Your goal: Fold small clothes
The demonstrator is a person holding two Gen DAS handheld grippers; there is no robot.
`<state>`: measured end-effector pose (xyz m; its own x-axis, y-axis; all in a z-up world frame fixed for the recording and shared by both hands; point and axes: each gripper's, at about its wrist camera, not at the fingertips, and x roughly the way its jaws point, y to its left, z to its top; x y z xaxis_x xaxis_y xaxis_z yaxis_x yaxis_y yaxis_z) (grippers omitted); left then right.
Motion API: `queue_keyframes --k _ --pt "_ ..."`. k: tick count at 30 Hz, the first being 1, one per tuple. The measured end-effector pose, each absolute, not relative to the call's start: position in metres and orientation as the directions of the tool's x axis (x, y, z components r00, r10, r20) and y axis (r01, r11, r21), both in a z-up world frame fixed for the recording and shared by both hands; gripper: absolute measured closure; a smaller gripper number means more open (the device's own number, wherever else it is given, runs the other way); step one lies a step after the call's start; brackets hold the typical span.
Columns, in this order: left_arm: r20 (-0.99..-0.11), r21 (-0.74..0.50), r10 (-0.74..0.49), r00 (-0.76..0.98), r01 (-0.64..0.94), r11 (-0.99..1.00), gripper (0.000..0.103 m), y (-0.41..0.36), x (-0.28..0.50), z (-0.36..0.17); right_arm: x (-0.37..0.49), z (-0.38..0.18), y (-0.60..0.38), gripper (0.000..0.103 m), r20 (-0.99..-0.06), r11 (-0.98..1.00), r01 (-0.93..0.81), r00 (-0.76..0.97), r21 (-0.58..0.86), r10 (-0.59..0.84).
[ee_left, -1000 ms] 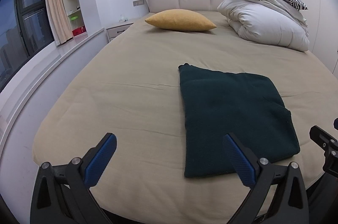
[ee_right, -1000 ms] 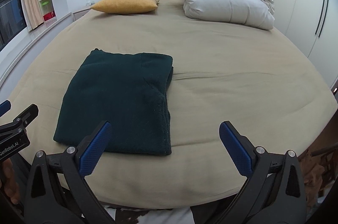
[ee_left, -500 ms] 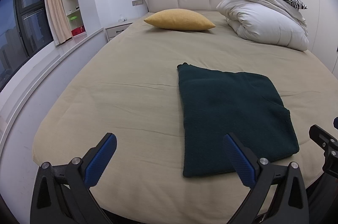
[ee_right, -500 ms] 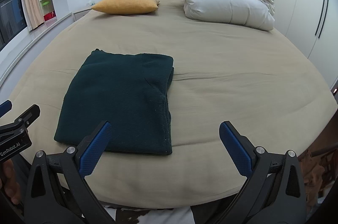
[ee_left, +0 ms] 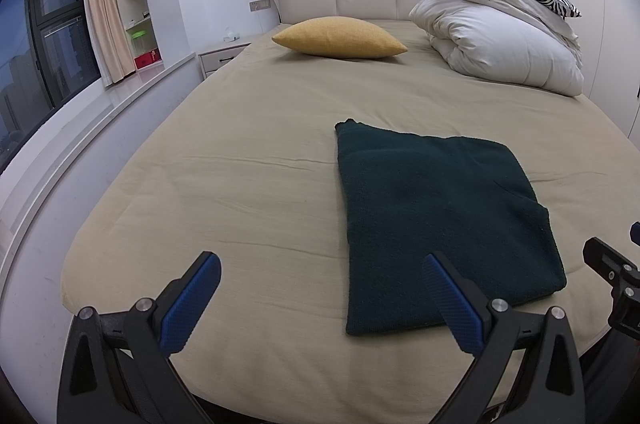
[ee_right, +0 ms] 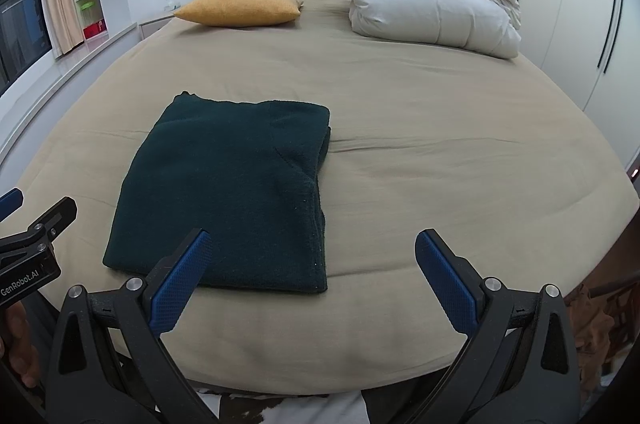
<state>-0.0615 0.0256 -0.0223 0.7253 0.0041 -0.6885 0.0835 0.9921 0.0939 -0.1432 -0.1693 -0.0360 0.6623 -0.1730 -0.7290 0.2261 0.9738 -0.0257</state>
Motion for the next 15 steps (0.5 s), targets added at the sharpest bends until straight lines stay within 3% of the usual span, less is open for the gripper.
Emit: queue_keyframes --k 15 --pt "-0.689 0.095 0.007 0.725 0.081 0.992 0.000 0.0239 -0.0631 -0.0221 -0.1423 -0.0367 -0.1719 0.000 -0.731 0.975 0.218 0.661 -0.031 -0.171"
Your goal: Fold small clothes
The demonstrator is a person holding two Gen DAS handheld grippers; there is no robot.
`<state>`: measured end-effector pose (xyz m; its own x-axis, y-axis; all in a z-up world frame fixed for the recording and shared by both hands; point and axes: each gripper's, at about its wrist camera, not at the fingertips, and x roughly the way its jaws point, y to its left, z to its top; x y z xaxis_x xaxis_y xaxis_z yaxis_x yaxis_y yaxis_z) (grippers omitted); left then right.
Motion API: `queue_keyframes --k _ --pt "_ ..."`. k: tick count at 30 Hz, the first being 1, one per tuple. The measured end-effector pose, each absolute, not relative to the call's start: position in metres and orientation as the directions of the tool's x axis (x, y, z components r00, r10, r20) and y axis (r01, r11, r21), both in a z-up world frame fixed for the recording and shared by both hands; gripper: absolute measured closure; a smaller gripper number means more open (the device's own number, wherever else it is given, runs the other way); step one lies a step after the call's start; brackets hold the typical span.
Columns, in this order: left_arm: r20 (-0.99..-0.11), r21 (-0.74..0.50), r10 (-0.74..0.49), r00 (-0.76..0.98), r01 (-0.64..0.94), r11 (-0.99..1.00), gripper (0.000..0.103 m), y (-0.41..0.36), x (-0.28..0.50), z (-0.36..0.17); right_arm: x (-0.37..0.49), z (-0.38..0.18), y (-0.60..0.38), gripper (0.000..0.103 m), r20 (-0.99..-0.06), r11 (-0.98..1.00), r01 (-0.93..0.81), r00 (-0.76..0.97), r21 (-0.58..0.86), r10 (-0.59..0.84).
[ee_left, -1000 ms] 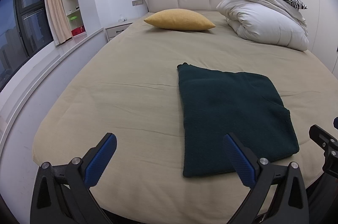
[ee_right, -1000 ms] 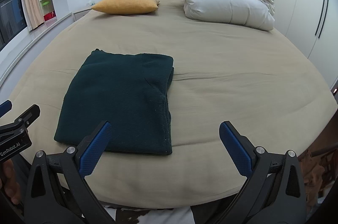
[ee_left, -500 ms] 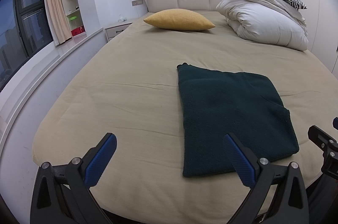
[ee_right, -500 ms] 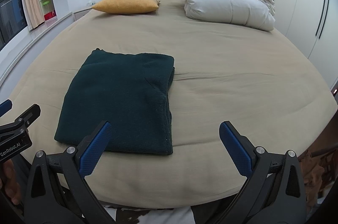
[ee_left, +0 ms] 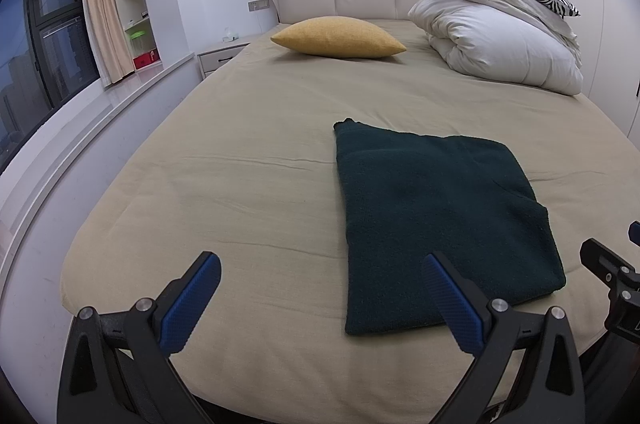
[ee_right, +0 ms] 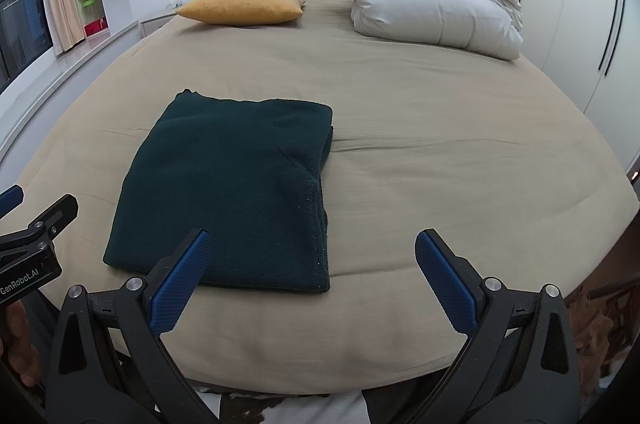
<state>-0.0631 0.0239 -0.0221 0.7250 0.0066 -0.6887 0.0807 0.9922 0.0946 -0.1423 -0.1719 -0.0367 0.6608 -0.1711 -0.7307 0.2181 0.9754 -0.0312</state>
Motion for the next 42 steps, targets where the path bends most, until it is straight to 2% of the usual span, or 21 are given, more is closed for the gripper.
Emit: queue_keyframes --k 42 --pt "-0.689 0.095 0.009 0.725 0.079 0.992 0.000 0.0194 -0.0653 -0.0214 -0.1454 -0.0452 -0.1774 0.000 -0.740 0.979 0.202 0.654 -0.028 -0.156"
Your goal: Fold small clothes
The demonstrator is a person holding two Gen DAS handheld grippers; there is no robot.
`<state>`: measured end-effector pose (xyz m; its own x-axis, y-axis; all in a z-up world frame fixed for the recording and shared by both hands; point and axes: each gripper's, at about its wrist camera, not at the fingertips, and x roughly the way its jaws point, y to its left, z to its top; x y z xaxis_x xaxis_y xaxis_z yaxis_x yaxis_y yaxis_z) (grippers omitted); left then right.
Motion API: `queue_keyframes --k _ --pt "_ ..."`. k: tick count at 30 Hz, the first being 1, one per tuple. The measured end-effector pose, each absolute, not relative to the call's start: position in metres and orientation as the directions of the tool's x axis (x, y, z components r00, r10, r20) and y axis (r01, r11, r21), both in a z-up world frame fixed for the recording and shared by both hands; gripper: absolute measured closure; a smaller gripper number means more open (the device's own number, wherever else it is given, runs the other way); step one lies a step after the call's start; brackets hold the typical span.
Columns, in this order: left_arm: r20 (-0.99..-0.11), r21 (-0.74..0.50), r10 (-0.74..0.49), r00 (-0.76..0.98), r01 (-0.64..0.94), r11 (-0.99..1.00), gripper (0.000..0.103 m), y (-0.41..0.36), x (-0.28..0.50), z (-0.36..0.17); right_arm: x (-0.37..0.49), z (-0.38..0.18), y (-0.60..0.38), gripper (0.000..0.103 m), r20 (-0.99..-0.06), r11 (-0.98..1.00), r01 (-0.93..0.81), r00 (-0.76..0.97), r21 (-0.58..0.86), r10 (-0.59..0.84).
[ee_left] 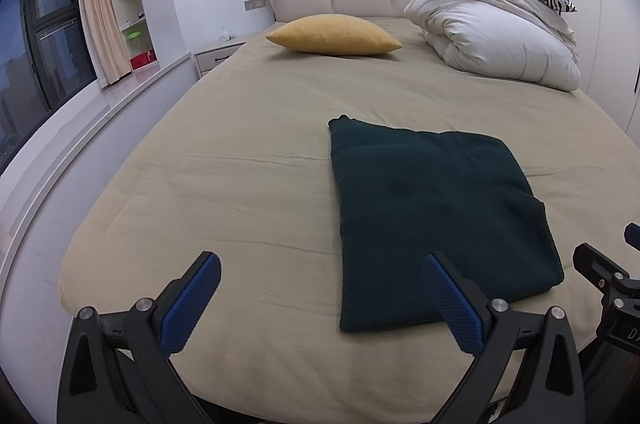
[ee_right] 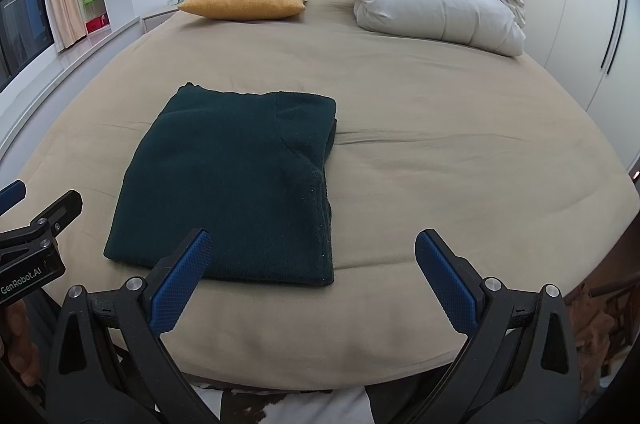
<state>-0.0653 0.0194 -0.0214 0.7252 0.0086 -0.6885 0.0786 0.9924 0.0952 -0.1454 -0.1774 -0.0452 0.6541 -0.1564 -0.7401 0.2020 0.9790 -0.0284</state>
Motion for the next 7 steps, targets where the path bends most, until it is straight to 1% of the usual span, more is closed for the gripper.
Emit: queue_keyframes --k 7 --pt "-0.679 0.102 0.005 0.734 0.088 0.991 0.000 0.0157 -0.0693 -0.0217 -0.1460 -0.0458 -0.1796 0.000 -0.743 0.980 0.197 0.652 -0.026 -0.151"
